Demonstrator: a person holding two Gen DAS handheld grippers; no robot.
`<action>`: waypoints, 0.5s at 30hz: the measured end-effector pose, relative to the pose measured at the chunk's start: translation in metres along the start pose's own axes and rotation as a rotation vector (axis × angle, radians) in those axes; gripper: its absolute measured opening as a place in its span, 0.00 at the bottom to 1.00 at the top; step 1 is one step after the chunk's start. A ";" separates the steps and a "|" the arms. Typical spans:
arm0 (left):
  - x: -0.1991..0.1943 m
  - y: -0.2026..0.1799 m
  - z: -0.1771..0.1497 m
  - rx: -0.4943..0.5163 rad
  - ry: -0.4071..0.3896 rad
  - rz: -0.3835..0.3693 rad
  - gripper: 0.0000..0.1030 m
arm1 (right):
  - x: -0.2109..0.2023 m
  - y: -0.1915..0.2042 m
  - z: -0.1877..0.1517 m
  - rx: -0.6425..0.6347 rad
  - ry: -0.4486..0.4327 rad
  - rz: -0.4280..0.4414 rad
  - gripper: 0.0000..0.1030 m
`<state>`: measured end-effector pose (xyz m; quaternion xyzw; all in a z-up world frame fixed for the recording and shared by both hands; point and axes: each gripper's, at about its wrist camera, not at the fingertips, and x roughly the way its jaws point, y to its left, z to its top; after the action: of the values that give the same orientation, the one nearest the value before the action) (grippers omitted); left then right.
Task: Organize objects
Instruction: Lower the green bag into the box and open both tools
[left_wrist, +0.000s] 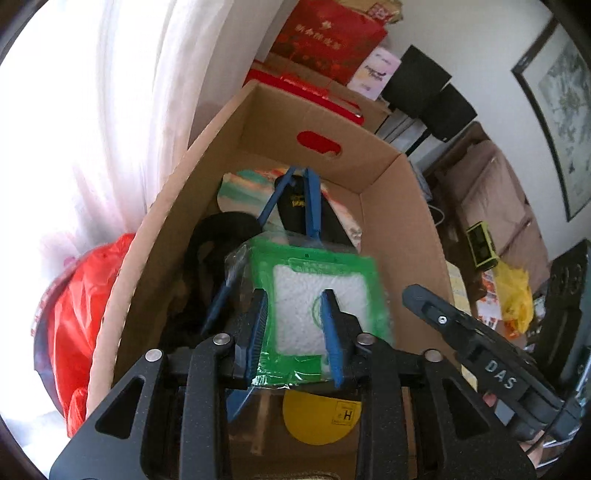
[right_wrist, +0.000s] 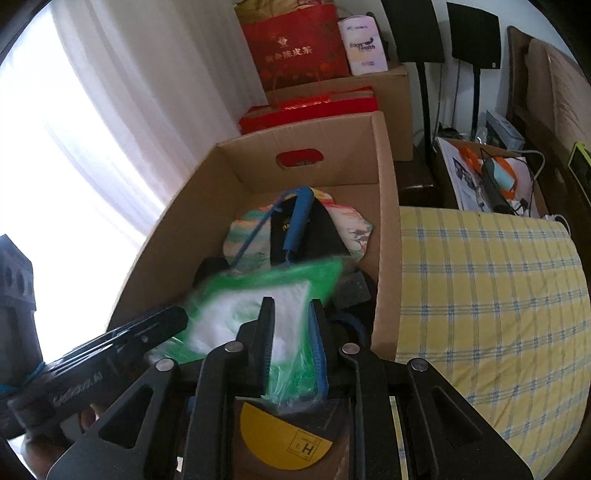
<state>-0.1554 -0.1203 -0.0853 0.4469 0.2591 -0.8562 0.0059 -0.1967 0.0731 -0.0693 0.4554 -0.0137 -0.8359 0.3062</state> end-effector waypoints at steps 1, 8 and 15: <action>-0.001 0.001 0.000 0.000 0.002 -0.004 0.31 | -0.002 0.000 0.000 0.001 0.002 0.008 0.19; -0.030 -0.014 -0.006 0.099 -0.051 0.054 0.40 | -0.032 0.004 -0.001 -0.026 -0.044 0.007 0.29; -0.057 -0.027 -0.024 0.195 -0.109 0.133 0.70 | -0.067 0.008 -0.016 -0.087 -0.100 -0.062 0.57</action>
<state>-0.1092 -0.0982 -0.0411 0.4142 0.1437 -0.8982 0.0332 -0.1537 0.1058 -0.0262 0.3994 0.0216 -0.8665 0.2987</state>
